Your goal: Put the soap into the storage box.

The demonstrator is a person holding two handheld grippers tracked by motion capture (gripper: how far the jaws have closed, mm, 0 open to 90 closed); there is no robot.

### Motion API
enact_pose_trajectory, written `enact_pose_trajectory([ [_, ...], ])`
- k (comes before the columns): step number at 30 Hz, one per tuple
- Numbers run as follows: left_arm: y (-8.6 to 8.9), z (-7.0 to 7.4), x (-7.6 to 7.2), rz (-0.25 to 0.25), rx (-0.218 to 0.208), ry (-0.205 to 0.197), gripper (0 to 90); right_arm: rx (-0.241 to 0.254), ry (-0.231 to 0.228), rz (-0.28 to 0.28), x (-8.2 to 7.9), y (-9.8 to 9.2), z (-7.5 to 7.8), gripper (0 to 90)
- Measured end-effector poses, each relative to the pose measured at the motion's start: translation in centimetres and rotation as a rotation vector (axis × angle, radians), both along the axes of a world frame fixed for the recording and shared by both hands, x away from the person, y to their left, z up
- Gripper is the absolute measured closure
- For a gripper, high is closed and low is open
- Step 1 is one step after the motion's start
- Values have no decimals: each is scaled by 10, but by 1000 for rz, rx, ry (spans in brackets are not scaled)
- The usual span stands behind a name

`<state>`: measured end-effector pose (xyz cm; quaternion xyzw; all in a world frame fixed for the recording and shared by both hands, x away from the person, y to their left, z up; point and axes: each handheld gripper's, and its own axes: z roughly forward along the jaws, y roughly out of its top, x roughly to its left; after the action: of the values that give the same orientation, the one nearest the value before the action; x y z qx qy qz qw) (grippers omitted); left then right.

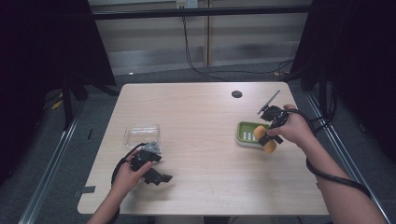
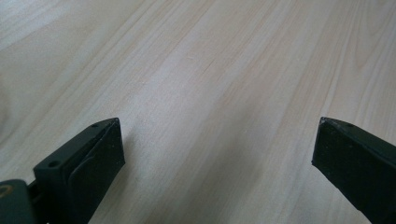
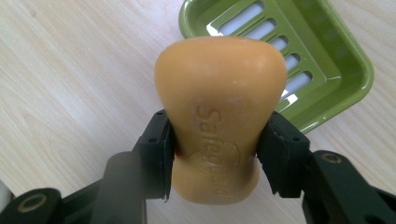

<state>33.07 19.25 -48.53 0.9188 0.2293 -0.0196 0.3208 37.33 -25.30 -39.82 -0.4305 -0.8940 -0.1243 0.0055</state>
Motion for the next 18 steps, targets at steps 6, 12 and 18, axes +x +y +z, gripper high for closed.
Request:
enact_pose_trajectory([
  [6,0,0,0,-1,-2,-3,19,0,0,-14,3,-2,1,502],
  [12,0,0,0,1,-7,1,19,-9,-1,-15,7,-3,2,502],
  [18,0,0,-1,13,-18,0,19,-19,-7,-16,11,-4,3,501],
])
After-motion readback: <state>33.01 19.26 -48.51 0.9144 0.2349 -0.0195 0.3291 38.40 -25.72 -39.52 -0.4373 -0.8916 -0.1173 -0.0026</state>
